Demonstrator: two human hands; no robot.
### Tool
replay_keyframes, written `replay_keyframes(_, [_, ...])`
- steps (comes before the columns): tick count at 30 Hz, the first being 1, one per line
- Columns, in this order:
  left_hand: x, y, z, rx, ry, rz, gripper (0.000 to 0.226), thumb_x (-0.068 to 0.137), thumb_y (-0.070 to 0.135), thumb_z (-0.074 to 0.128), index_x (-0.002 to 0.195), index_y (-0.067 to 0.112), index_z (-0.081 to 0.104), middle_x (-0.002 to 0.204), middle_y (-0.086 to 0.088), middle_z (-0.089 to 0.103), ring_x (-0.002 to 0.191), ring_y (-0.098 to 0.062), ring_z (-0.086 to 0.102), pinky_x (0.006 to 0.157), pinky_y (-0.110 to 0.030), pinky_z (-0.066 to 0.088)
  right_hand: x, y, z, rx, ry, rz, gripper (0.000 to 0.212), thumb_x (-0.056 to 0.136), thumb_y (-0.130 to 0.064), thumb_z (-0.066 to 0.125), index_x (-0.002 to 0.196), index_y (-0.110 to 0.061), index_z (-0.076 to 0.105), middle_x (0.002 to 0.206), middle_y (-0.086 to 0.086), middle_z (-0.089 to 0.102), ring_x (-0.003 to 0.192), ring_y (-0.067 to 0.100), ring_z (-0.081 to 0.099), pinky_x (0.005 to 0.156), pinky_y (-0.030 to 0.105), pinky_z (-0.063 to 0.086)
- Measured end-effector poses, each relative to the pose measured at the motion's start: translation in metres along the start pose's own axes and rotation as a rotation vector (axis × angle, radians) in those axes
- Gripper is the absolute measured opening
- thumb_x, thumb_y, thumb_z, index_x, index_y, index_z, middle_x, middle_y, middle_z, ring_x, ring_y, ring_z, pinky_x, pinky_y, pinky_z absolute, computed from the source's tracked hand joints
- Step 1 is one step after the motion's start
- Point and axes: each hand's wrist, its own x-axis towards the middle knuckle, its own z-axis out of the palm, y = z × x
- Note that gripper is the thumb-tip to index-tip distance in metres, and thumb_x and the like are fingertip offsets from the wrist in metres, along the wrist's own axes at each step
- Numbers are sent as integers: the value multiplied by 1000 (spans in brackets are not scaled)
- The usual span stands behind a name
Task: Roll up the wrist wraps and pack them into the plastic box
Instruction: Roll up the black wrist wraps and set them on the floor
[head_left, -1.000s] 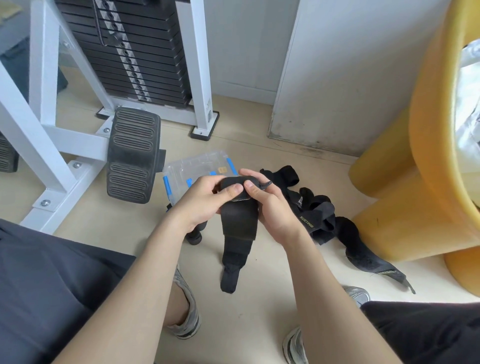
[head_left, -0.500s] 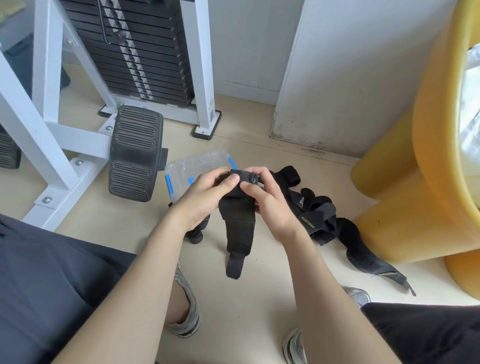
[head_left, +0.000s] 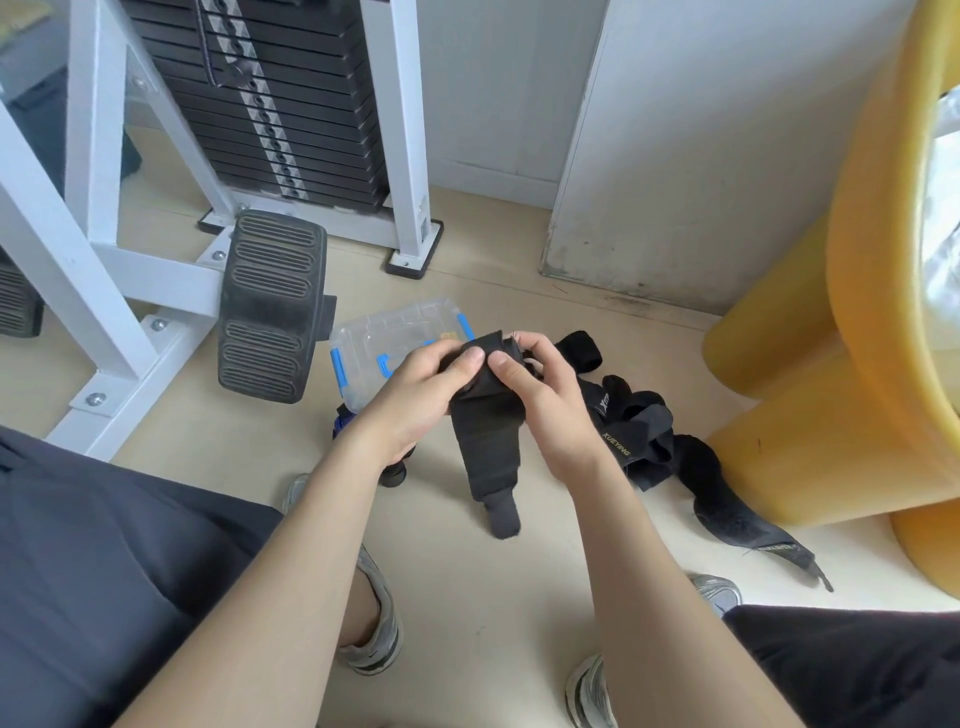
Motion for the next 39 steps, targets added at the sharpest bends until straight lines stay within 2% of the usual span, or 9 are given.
replay_keyframes(7, [2,-6,-9,97,78,85,46,78,32,91,122,31,77,122,1,79,120,-20,74,112,-50,57,1,5,0,54,-10,203,47,95,-53,78,127,-21,67,123,8,79,116,28,77,104,54,61])
replay_keyframes(11, [1,-6,-11,111,99,86,50,67,36,95,114,35,77,118,1,80,112,-19,77,107,-49,60,2,2,1,22,-17,191,34,103,-43,71,123,-14,71,116,6,81,109,22,78,94,40,62])
replay_keyframes(15, [2,-4,-12,20,41,14,43,70,31,87,109,26,70,112,-2,78,97,-20,73,96,-45,59,-3,3,7,66,-63,156,29,105,-29,71,125,-9,64,108,7,80,102,21,79,84,29,62])
replay_keyframes(20, [-2,-2,-16,-161,-99,-193,38,94,39,67,125,19,74,119,-11,80,110,-32,79,93,-46,64,-3,-2,5,129,-85,125,24,106,-22,70,128,-15,63,124,20,77,112,29,75,104,49,60])
replay_keyframes(26, [-4,1,-13,-48,-19,-63,37,86,29,81,121,20,73,112,-11,81,109,-29,80,78,-38,66,-3,-4,3,75,-102,164,26,110,-38,64,133,-26,68,121,8,80,116,25,77,95,39,63])
replay_keyframes(29, [-5,1,-7,-78,12,-32,29,83,31,80,112,31,79,110,-6,81,106,-27,81,73,-34,64,-1,-4,5,-70,-84,179,41,107,-55,61,140,-31,65,129,-5,78,122,13,74,108,40,57])
replay_keyframes(32, [-4,1,-8,-42,44,1,41,88,26,79,127,39,75,119,-3,79,110,-22,79,75,-34,64,-2,1,0,-221,-94,265,63,102,-64,63,150,-24,60,144,-5,69,134,12,65,120,43,48])
replay_keyframes(35, [-5,-3,-14,21,17,29,55,100,7,71,140,46,68,131,0,76,118,-20,76,85,-41,66,-1,8,-15,-115,-110,371,71,89,-34,86,152,-27,55,135,8,72,118,25,75,107,47,59])
replay_keyframes(39, [-5,-9,-15,54,25,-16,72,93,-14,60,136,42,75,129,-3,78,122,-25,75,96,-40,64,3,7,-30,-31,-106,332,65,81,-13,86,138,-32,60,105,11,78,92,25,81,77,35,65])
